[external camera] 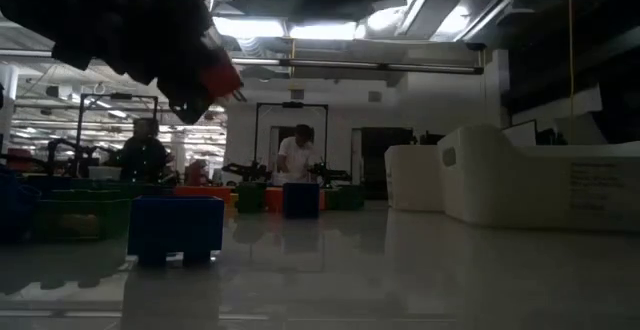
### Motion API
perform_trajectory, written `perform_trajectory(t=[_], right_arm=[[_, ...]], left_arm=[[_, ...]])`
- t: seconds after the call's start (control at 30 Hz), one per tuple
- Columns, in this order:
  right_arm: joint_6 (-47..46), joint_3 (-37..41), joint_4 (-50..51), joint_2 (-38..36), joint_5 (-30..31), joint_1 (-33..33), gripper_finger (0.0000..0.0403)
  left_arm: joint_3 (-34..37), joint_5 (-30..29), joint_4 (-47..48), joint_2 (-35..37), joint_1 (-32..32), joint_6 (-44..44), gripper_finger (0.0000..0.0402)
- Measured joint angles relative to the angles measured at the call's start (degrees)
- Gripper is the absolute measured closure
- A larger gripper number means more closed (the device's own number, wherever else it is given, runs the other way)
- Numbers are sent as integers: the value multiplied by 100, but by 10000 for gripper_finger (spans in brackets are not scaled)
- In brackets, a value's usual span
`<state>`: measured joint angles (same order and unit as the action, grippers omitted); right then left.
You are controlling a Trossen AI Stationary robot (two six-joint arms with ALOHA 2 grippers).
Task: Sort blocks by size
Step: Put the red cube block into the bottom white bin
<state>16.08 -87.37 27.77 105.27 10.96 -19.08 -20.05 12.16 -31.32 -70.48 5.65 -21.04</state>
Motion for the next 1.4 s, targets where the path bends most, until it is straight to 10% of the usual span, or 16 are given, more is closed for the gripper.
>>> perform_trajectory(t=[1.4], right_arm=[[1738, 4, -2084, 439, -8, 189, 172]], left_arm=[[-256, -34, -1133, -13, 605, 144, 276]])
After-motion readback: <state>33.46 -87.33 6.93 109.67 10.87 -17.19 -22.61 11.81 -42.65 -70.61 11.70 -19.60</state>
